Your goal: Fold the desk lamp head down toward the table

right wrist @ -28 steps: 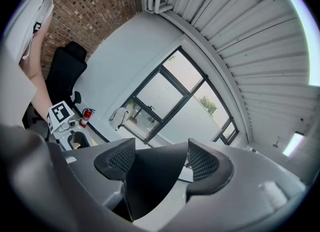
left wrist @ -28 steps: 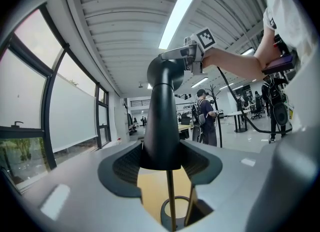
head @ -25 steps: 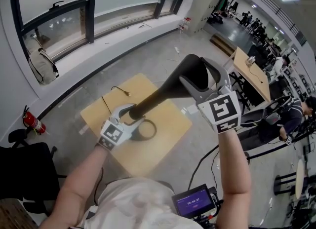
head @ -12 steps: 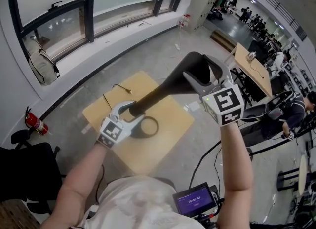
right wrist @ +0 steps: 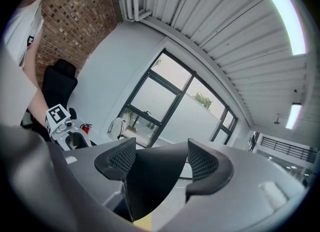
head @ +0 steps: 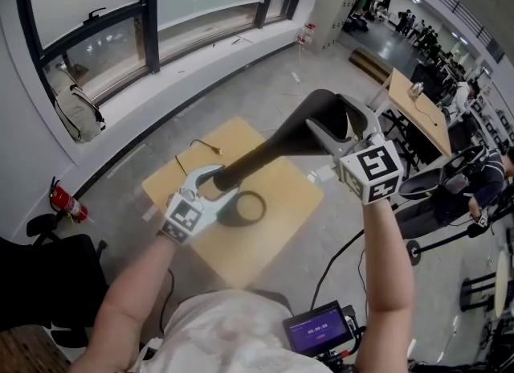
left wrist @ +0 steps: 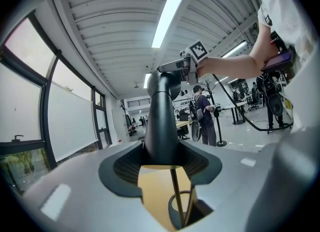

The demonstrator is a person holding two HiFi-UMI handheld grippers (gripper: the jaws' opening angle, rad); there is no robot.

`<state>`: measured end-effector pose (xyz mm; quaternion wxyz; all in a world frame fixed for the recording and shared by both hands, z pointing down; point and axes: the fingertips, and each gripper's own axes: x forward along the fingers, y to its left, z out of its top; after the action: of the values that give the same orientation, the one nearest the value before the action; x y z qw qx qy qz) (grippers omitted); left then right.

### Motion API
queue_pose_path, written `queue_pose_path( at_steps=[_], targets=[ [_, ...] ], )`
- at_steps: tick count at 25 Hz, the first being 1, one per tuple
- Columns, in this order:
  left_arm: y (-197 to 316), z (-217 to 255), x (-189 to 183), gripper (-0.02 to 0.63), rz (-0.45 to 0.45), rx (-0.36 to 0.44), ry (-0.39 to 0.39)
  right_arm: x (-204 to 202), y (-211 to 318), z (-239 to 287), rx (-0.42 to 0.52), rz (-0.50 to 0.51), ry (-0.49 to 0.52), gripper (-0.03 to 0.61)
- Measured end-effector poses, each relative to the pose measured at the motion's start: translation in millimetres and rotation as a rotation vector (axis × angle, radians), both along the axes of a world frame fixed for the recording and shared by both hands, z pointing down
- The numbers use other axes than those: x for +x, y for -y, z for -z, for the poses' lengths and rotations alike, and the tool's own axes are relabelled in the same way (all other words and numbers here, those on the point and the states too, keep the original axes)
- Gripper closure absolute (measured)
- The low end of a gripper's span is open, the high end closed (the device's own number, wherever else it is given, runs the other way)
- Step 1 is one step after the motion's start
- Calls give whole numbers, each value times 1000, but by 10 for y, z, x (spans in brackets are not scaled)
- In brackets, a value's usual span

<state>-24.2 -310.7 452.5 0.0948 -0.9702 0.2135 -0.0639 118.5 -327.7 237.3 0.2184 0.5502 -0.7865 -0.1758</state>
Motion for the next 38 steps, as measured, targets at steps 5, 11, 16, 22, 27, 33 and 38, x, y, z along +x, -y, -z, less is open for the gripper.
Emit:
queue_pose_path(
  at_steps=[5, 11, 16, 22, 27, 33, 38],
  targets=[
    [-9, 44, -3, 390, 1, 14, 14, 73, -1, -13, 5, 8, 38, 244],
    [0, 73, -41, 390, 18, 19, 35, 144, 17, -62, 12, 21, 91, 242],
    [8, 57, -80, 390, 18, 23, 40, 151, 46, -121, 21, 45, 121, 242],
    [-16, 124, -133, 390, 23, 50, 67, 273, 63, -242, 7, 52, 211, 242],
    [-43, 175, -176, 390, 31, 59, 99, 335, 82, -354, 4, 65, 276, 242],
    [-59, 238, -220, 390, 36, 89, 149, 441, 120, -511, -21, 69, 367, 242],
    [-85, 305, -254, 390, 47, 103, 168, 492, 175, -631, -52, 78, 429, 242]
  ],
)
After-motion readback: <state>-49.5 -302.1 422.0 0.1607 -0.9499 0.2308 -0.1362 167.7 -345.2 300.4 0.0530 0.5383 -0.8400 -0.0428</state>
